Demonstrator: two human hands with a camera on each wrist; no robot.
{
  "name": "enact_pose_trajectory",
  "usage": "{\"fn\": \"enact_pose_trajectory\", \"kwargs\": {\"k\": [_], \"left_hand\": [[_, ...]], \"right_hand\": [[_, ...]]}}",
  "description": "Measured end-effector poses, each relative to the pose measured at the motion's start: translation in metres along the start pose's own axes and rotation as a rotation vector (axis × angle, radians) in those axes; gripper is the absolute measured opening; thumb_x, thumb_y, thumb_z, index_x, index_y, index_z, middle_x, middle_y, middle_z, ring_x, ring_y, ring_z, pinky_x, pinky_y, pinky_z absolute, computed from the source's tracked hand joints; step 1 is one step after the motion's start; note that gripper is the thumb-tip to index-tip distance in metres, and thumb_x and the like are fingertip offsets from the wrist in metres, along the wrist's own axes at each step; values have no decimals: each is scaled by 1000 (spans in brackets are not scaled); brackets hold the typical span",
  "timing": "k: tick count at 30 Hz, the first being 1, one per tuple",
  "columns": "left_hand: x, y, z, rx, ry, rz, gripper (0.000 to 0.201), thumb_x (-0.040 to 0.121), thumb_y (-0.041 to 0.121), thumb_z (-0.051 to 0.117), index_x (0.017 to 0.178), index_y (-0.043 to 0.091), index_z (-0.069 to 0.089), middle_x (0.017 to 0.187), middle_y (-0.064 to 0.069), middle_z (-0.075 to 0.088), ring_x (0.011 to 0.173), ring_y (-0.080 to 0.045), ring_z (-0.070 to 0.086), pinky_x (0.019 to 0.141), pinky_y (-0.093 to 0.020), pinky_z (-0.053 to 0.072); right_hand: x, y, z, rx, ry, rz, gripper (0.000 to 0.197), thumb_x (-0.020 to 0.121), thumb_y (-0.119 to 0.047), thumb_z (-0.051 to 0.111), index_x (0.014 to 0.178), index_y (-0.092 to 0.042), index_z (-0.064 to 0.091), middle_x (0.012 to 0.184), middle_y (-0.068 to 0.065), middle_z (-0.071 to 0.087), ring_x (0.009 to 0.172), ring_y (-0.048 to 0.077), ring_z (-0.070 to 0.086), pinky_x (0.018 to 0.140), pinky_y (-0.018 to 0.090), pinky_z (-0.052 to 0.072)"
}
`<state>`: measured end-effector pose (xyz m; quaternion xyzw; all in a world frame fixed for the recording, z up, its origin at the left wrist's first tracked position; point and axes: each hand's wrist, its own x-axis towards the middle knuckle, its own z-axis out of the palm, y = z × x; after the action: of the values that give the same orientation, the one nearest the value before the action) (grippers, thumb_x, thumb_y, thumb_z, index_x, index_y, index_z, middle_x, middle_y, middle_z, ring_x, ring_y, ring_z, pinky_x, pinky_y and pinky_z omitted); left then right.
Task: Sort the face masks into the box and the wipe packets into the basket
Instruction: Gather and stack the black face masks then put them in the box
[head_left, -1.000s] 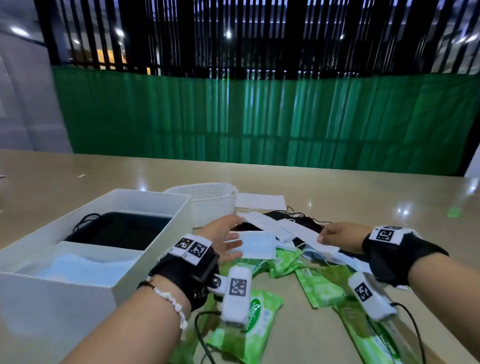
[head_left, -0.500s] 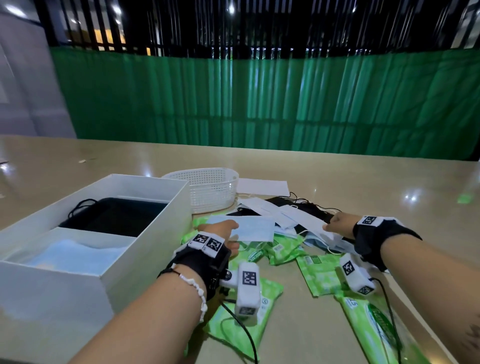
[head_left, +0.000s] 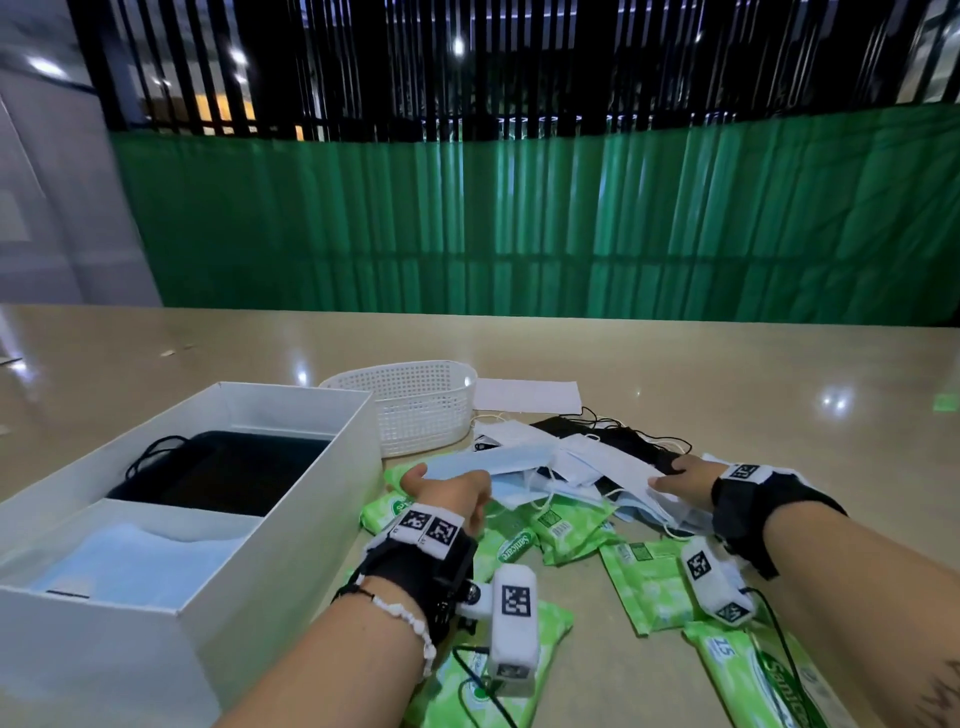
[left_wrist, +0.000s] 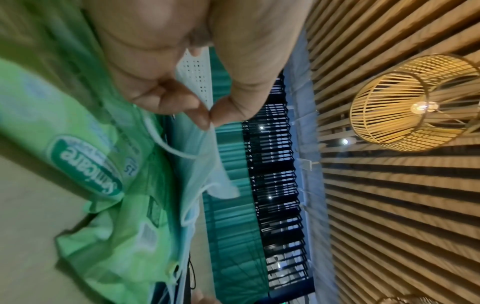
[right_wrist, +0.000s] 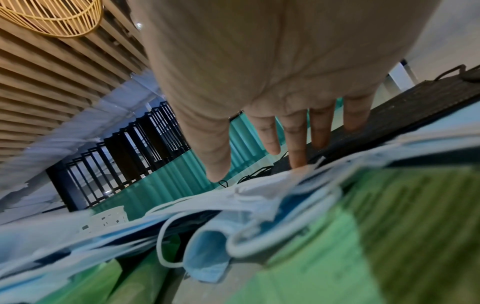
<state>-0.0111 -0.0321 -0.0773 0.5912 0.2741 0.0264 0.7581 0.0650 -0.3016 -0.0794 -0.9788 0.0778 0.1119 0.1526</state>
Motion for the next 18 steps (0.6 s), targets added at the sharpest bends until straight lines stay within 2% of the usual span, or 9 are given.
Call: {"fn": "enact_pose_trajectory", "kwargs": {"k": [2, 4, 5, 8, 9, 12, 14, 16, 18], "left_hand": [[-7, -4, 1, 37, -28, 32, 81, 79, -9, 49, 140, 26, 9, 59, -10, 44, 45, -16, 36, 43, -19, 30], [-3, -11, -1, 66, -37, 42, 80, 79, -8, 48, 141, 26, 11, 58, -9, 44, 43, -16, 35, 41, -18, 28], [-3, -13, -4, 59, -43, 34, 79, 79, -8, 46, 142, 26, 11, 57, -9, 44, 42, -16, 35, 41, -19, 28], [-3, -15, -14, 52, -65, 64, 75, 82, -11, 43, 141, 26, 15, 61, -6, 49, 36, -11, 34, 39, -18, 29], [-3, -14, -17, 17, -75, 76, 75, 83, -11, 45, 141, 27, 16, 63, -6, 51, 33, -9, 34, 38, -17, 30], [0, -9, -23, -56, -74, 68, 74, 84, 3, 61, 138, 28, 16, 62, -6, 50, 37, -10, 40, 36, -15, 32], [3, -5, -26, -80, -69, -17, 71, 83, 18, 68, 130, 29, 17, 72, -8, 53, 44, -14, 44, 40, -18, 37], [9, -3, -25, -62, -80, -75, 76, 80, 24, 71, 131, 33, 15, 85, -13, 57, 50, -19, 48, 49, -26, 44], [12, 1, -18, -18, -51, -52, 85, 80, 22, 72, 138, 30, 11, 92, -16, 54, 59, -22, 51, 58, -34, 47]], "right_hand": [[0, 0, -1, -14, -16, -3, 57, 91, -45, 53, 129, -4, 49, 125, 12, 57, 106, 23, 55, 73, 22, 37], [-3, -2, -3, -53, -27, 5, 48, 91, -47, 51, 114, -5, 55, 110, 8, 60, 89, 19, 57, 60, 21, 37], [-5, -3, -3, -77, -32, 2, 44, 92, -48, 48, 105, -7, 57, 108, 7, 61, 84, 18, 56, 59, 19, 37], [-5, -4, 1, -153, -35, -21, 49, 93, -52, 43, 114, -12, 62, 123, 6, 61, 109, 20, 57, 86, 22, 42], [-6, -5, 2, -165, -40, -29, 47, 93, -52, 43, 112, -14, 63, 121, 5, 61, 111, 19, 55, 87, 22, 41], [-11, -12, 3, -192, -47, -58, 37, 92, -52, 43, 81, -19, 56, 97, 2, 56, 92, 17, 51, 73, 22, 38], [-14, -18, 2, -193, -35, -96, 37, 90, -54, 47, 75, -21, 53, 89, -1, 54, 87, 16, 50, 69, 23, 35], [-13, -21, 6, -174, -28, -126, 35, 86, -55, 52, 97, -22, 57, 100, -1, 57, 95, 16, 52, 71, 22, 35], [-14, -22, 11, -148, -28, -128, 54, 86, -54, 55, 127, -21, 47, 130, -1, 52, 116, 16, 51, 83, 18, 34]]}}
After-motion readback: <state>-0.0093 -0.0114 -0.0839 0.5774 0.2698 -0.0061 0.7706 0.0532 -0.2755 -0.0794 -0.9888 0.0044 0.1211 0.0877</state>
